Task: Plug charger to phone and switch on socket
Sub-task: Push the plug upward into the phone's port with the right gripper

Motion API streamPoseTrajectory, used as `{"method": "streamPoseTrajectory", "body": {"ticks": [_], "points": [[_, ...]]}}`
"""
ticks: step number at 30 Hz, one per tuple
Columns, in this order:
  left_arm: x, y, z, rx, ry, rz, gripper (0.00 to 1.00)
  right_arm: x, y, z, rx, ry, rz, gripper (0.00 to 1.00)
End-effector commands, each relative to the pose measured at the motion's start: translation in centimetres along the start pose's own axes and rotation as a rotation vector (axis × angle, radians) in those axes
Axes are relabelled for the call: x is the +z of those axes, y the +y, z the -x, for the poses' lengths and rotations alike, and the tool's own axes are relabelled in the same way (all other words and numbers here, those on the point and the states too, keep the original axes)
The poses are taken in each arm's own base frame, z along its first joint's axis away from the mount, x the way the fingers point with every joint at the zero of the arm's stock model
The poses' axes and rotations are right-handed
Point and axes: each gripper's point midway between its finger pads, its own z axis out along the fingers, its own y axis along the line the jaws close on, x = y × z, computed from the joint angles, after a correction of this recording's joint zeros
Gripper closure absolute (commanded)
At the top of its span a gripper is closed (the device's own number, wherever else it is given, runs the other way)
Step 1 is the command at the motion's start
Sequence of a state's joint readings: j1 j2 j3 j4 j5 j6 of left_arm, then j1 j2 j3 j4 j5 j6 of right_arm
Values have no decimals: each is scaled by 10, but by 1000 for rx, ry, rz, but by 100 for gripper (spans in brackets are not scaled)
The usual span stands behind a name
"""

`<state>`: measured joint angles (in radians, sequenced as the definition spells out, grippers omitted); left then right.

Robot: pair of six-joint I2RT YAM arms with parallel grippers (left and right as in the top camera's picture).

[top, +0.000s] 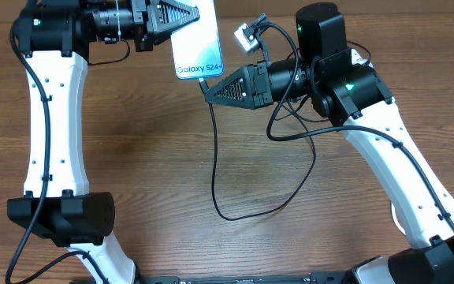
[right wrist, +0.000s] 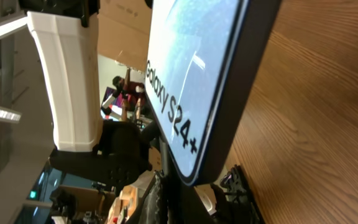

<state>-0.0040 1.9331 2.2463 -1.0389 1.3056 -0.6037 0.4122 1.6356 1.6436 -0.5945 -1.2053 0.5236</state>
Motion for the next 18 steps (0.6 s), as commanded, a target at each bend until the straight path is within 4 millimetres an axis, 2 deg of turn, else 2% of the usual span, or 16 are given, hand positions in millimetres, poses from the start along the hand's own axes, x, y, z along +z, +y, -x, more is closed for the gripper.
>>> {"method": "streamPoseTrajectory", "body": {"ticks": [1, 18], "points": [[2, -17, -12, 9, 50, -65, 96, 0, 4, 11, -30, -67, -67, 96], [1, -20, -14, 38, 60, -81, 96, 3, 8, 13, -38, -72, -60, 96]]}}
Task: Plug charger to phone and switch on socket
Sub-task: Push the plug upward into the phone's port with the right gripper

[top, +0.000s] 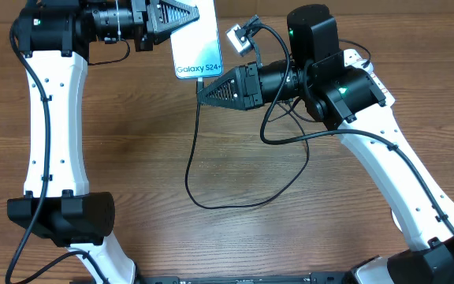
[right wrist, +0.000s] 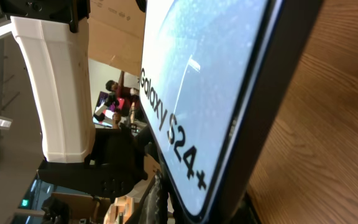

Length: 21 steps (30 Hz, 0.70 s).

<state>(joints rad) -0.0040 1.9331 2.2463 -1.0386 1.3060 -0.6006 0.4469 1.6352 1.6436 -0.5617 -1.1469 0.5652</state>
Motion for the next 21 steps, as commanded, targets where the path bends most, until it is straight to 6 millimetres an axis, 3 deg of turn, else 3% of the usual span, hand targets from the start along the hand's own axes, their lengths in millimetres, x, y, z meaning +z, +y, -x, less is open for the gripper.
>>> {"method": "streamPoseTrajectory", "body": {"ticks": [1, 21], "points": [[1, -21, -15, 47, 66, -90, 96, -8, 7, 11, -42, -59, -34, 96], [0, -23, -21, 118, 82, -114, 96, -17, 9, 12, -40, -52, -6, 96]]}}
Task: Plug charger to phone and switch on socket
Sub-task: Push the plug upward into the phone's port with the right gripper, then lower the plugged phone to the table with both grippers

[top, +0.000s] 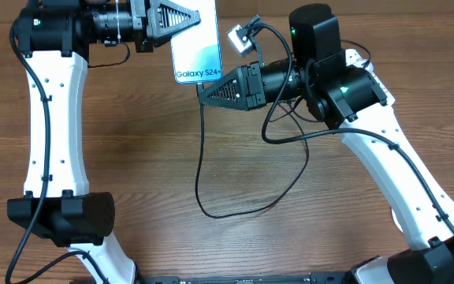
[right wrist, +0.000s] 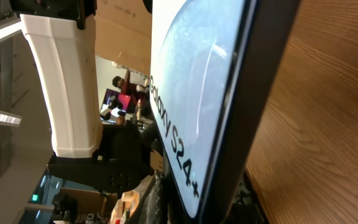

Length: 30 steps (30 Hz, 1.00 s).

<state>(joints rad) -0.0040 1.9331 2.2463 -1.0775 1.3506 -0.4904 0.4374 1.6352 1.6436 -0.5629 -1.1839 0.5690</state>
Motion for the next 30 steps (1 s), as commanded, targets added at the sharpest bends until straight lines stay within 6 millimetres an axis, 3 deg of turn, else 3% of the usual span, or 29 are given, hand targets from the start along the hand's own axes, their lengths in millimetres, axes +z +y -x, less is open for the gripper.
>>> {"method": "streamPoseTrajectory", "body": {"ticks": [1, 20, 23, 24, 30], "points": [[2, -20, -12, 44, 51, -85, 96, -14, 6, 13, -48, -66, -32, 96], [1, -19, -18, 10, 63, -90, 96, -15, 4, 20, -74, -93, -49, 95], [2, -11, -14, 11, 40, -42, 96, -15, 3, 21, -70, -98, -58, 66], [2, -7, -12, 10, 30, -20, 96, -15, 0, 21, -61, -105, -72, 53], [-2, 6, -5, 6, -9, 48, 96, -17, -19, 22, 3, -138, -162, 26]]}}
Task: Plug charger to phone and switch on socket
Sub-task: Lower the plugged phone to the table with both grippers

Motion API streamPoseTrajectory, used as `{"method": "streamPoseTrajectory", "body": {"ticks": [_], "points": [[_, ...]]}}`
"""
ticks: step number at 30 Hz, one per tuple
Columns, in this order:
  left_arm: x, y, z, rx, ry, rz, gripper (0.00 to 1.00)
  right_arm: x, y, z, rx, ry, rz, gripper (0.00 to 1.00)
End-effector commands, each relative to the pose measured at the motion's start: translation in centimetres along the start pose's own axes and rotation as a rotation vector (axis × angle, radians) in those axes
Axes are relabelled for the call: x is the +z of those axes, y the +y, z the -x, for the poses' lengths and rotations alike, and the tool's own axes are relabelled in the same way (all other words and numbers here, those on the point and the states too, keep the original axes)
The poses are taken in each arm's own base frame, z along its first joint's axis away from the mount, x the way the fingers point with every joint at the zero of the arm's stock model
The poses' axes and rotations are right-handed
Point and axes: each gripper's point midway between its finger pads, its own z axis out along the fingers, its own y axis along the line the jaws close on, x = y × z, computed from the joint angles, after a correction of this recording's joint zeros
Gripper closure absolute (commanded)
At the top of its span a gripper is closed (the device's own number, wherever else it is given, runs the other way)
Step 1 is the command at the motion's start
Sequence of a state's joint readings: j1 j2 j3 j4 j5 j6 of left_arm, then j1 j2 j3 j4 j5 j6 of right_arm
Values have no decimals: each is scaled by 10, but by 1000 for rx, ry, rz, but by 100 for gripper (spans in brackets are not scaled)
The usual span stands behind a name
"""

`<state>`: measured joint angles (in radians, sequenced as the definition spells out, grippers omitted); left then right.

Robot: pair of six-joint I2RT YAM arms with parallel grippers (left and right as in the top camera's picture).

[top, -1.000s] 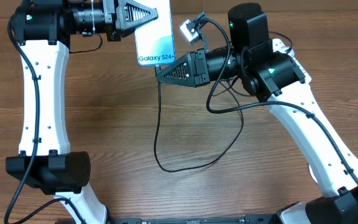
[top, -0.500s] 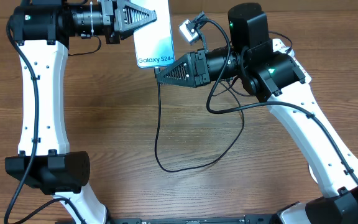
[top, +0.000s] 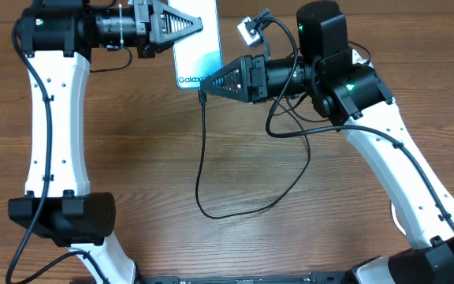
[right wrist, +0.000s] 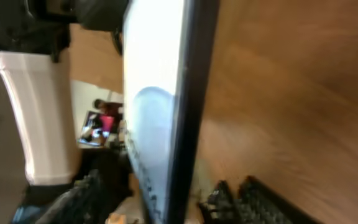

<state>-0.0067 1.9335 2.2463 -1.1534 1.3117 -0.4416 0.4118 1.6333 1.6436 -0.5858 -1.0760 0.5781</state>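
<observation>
A Galaxy phone is held off the table at the top, screen up, with my left gripper shut on its upper part. My right gripper sits at the phone's bottom edge, shut on the charger plug, which is hidden between the fingers. The black cable hangs from that tip. The right wrist view is blurred: the phone stands nearly edge-on, with dark fingers beside its lower end. The socket is out of view.
The cable drops to the wooden table, loops near the middle and climbs back towards the right arm. The left arm stands along the left side.
The right gripper's tip has closed in under the phone's bottom edge and covers its lower right corner. The phone has turned nearly edge-on to the right wrist camera. The left gripper reaches slightly further right.
The left gripper held the phone aloft throughout. The right gripper, with the cable hanging from its tip, was below the phone's lower right corner, then a little further left, then back under the bottom edge. Now it is tight against that edge.
</observation>
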Motion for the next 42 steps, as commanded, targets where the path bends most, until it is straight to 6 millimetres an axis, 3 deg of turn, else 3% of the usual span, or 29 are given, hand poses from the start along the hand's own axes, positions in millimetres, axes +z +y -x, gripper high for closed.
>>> {"method": "streamPoseTrajectory", "body": {"ticks": [1, 6, 11, 18, 26, 42], "points": [[-4, -2, 2, 29, -17, 15, 96, -7, -2, 9, -21, -65, -73, 23], [-4, 26, 13, 5, -63, 130, 96, -8, -14, 7, -5, -70, -128, 18], [3, 61, 21, -49, -50, 172, 96, -8, -21, -4, -41, -32, -152, 2], [20, 123, 24, -119, 15, 187, 96, -16, -52, -11, 25, -41, -314, 0], [45, 189, 5, -195, 126, 255, 96, -33, -90, -11, 75, -92, -536, 0], [104, 284, -39, -191, 328, 285, 96, -42, -105, -18, 91, -84, -633, 0]]}}
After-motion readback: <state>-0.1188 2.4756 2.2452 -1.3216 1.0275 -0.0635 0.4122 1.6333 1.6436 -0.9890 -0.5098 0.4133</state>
